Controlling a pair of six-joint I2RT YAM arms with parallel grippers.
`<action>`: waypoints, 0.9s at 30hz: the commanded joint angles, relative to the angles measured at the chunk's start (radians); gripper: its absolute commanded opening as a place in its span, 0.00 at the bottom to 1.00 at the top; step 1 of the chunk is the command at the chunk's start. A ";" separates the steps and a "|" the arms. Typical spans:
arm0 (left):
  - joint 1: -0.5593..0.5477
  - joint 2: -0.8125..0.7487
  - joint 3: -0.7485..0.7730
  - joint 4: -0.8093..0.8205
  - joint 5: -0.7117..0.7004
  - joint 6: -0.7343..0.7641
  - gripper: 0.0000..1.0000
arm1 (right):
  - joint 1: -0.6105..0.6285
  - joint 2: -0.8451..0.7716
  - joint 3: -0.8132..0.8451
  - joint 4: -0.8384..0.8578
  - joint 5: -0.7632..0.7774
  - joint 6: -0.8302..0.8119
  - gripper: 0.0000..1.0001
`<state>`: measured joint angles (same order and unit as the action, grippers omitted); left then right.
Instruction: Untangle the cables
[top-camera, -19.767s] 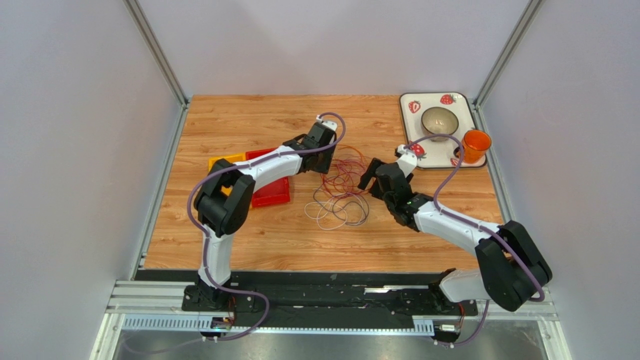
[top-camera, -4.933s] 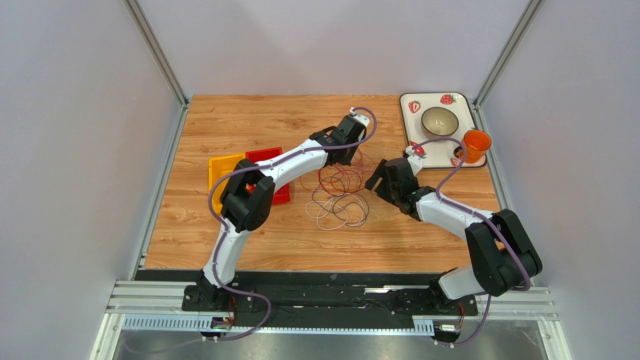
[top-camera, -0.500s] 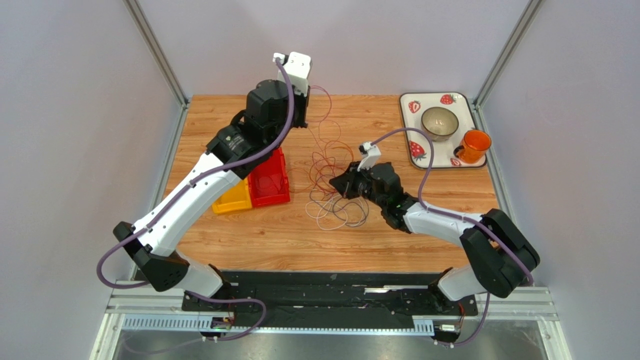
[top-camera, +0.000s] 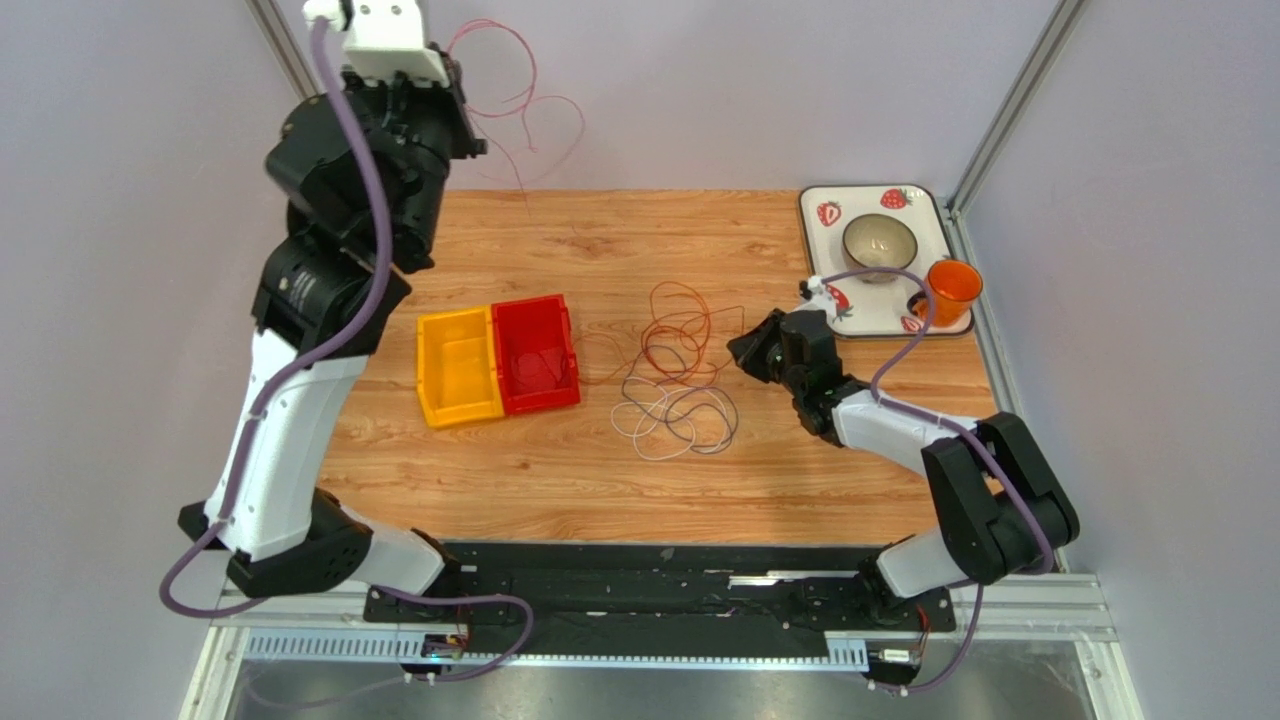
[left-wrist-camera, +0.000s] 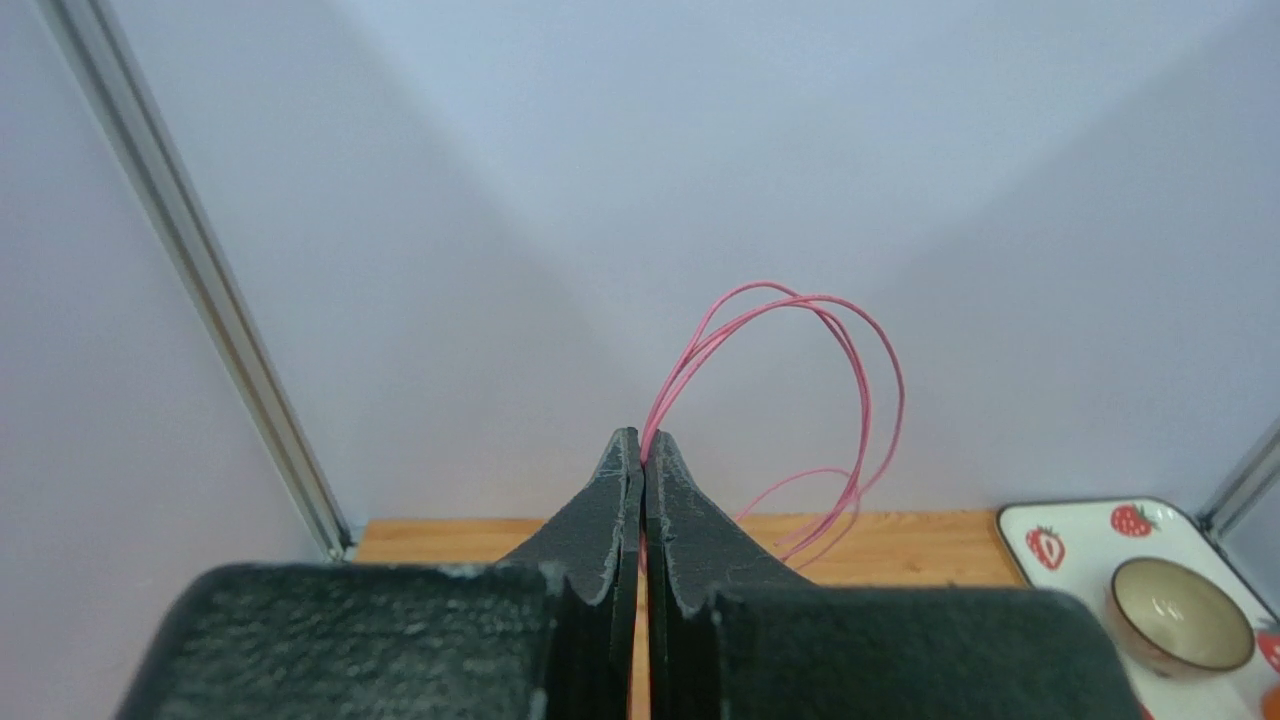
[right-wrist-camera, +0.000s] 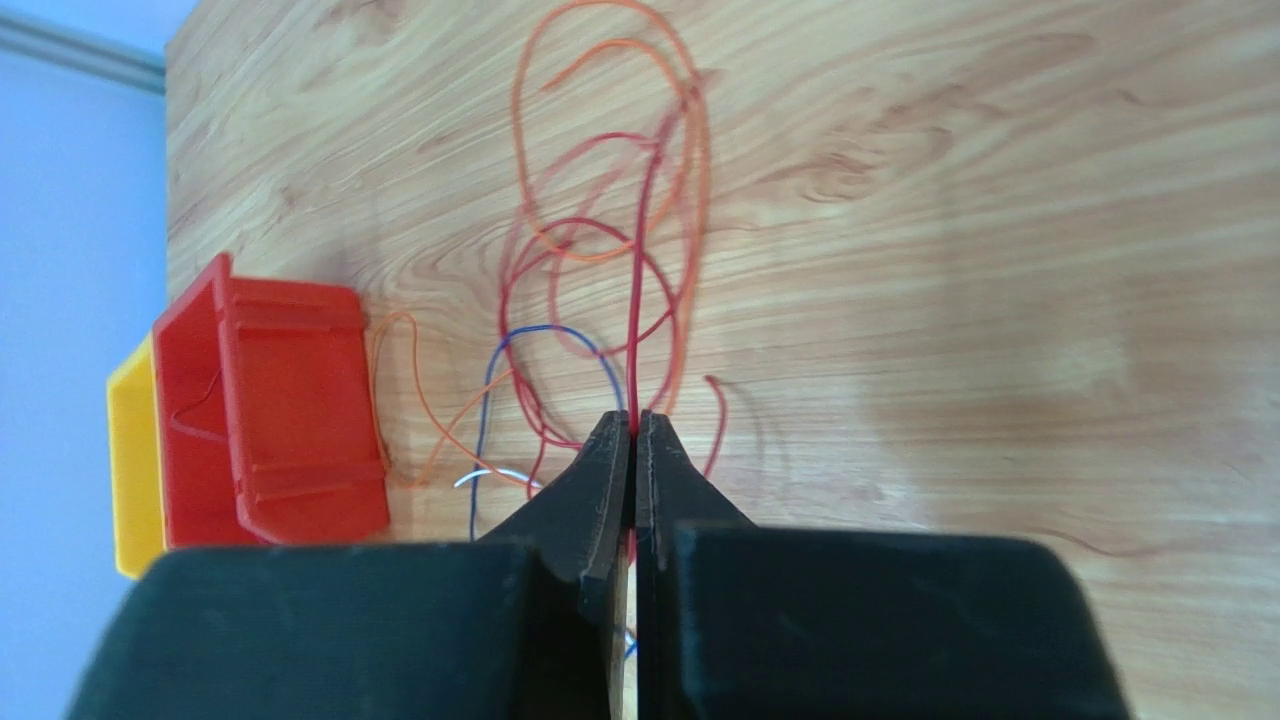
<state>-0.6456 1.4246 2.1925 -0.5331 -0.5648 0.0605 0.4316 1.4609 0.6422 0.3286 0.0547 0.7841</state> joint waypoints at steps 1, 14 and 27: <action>-0.002 -0.058 0.015 0.028 -0.058 0.059 0.00 | -0.057 0.016 -0.038 0.025 -0.030 0.132 0.00; 0.000 -0.182 -0.160 0.054 -0.147 0.131 0.00 | -0.063 0.052 -0.021 0.032 -0.116 0.119 0.00; 0.008 -0.222 -0.208 0.053 -0.172 0.150 0.00 | -0.065 0.072 -0.009 0.029 -0.150 0.115 0.00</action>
<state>-0.6445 1.2079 1.9774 -0.5037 -0.7246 0.1864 0.3676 1.5249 0.6033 0.3298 -0.0811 0.8917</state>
